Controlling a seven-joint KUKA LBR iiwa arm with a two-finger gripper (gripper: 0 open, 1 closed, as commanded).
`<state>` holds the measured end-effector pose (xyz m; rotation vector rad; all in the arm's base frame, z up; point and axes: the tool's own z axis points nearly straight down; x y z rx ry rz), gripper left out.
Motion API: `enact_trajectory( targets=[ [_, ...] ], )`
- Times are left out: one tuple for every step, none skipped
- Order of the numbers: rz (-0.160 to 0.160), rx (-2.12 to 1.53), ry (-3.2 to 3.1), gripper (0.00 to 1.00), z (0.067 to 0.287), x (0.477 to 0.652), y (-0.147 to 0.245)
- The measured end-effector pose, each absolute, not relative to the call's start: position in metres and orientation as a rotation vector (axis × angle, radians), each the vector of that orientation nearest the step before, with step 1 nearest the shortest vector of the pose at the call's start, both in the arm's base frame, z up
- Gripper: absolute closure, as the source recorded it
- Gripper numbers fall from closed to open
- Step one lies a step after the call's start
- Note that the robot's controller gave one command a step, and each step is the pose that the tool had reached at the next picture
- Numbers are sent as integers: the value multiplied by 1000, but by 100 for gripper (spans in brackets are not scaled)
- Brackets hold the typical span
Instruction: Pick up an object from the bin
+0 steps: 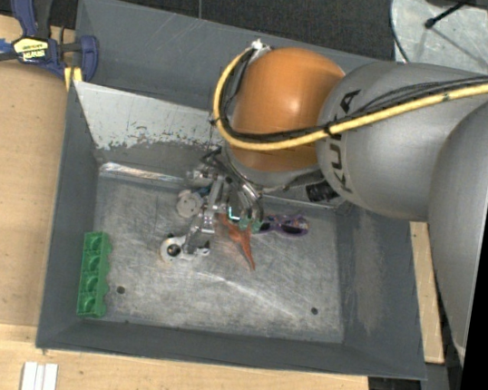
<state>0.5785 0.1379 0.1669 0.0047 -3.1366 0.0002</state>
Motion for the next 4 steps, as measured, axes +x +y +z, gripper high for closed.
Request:
enact_trajectory(
  targets=[
    [-2,0,-3145,0,171,581,137],
    [-2,38,-3145,0,107,577,137],
    [0,36,-3139,0,99,568,132],
    [-2,-89,-3144,0,108,569,124]
  ],
)
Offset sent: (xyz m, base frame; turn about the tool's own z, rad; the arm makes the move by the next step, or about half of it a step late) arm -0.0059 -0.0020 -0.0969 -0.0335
